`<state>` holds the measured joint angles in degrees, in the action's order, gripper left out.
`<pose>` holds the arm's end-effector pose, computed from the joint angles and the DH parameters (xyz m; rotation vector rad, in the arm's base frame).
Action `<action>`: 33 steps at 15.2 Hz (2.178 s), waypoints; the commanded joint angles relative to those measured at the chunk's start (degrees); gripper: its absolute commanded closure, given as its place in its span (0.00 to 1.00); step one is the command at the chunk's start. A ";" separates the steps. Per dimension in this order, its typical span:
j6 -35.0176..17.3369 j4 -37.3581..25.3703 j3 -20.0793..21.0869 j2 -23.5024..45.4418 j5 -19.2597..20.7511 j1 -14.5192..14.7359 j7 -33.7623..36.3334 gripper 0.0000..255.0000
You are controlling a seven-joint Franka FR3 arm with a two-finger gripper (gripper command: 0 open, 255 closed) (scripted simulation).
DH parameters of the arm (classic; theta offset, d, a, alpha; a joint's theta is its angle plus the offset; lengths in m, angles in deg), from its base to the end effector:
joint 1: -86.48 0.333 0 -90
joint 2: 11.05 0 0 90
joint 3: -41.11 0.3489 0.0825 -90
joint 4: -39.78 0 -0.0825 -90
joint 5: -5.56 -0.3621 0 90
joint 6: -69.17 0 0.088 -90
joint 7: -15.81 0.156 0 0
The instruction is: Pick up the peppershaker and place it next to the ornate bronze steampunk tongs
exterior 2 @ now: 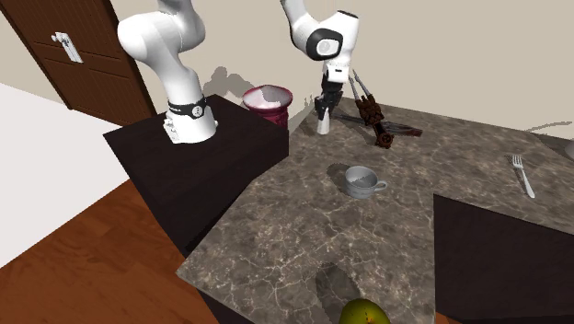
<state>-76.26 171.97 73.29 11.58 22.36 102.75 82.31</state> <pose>0.3337 0.3862 0.1930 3.0968 -0.1404 -0.1361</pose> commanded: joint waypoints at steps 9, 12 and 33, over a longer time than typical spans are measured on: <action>-5.49 -1.81 -5.50 7.76 6.24 4.13 3.98 1.00; -7.01 -2.57 -7.15 10.05 7.80 5.42 5.00 1.00; -1.81 -1.48 -2.26 3.64 2.85 1.51 1.50 0.00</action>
<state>-78.22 170.47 70.90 15.38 25.36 104.35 83.90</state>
